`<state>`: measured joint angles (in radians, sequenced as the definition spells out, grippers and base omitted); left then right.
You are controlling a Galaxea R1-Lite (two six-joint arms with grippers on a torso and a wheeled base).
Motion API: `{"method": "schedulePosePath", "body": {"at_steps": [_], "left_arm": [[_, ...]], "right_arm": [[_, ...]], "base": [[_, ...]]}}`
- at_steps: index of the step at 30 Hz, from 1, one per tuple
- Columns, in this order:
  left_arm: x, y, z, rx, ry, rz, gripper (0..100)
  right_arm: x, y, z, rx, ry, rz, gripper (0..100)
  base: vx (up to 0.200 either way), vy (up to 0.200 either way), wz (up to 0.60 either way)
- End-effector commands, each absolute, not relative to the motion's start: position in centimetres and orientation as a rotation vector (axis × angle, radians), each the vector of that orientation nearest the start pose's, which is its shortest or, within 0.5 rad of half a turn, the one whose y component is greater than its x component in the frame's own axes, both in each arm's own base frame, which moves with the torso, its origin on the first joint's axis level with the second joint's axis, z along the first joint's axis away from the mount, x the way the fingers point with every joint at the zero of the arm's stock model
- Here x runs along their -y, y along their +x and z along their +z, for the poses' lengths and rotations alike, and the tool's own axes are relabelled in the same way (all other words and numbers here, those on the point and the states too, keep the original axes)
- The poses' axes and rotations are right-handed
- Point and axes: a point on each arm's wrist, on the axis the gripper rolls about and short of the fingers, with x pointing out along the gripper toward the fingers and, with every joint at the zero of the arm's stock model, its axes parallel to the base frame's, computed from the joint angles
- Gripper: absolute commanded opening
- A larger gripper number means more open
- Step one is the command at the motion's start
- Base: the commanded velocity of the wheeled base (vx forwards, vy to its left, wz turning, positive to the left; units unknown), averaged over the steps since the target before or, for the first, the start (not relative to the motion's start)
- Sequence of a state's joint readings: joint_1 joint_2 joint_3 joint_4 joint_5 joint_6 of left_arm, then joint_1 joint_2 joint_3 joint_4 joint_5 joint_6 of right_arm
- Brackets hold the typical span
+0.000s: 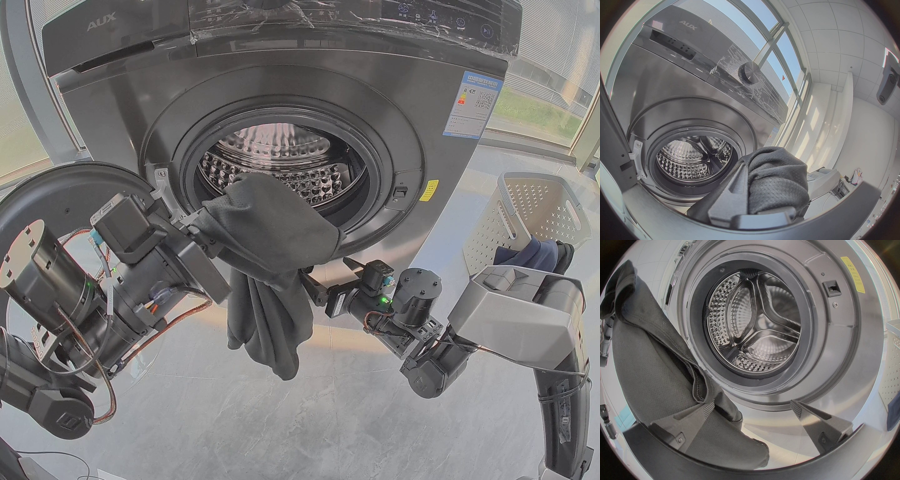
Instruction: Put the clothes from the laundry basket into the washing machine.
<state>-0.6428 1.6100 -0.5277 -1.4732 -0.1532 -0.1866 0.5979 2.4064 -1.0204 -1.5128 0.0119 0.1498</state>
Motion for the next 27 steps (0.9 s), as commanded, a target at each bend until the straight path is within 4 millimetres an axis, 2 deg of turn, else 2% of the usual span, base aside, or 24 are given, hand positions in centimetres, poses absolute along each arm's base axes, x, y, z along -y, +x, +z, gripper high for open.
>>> {"method": "schedulePosePath", "body": {"at_steps": [1,11,17,27], "left_arm": [[15.6,20.2,21.9,0.310,-0.272,-0.824,0],[15.6,20.1,21.8,0.312,-0.273,-0.824,0],[15.6,20.1,21.8,0.313,-0.273,-0.826,0],[15.5,20.0,21.7,0.307,-0.272,-0.824,0]], "right_arm": [[-25.2,35.2,5.3,0.074,0.183,0.642,100],[-27.3,34.2,3.5,0.046,0.178,0.694,100],[-27.5,33.8,2.6,0.023,0.170,0.702,100],[-28.6,36.3,6.2,0.186,0.228,0.692,100]], "base": [[0.000,0.000,0.00],[0.000,0.000,0.00],[0.000,0.000,0.00],[0.000,0.000,0.00]]}}
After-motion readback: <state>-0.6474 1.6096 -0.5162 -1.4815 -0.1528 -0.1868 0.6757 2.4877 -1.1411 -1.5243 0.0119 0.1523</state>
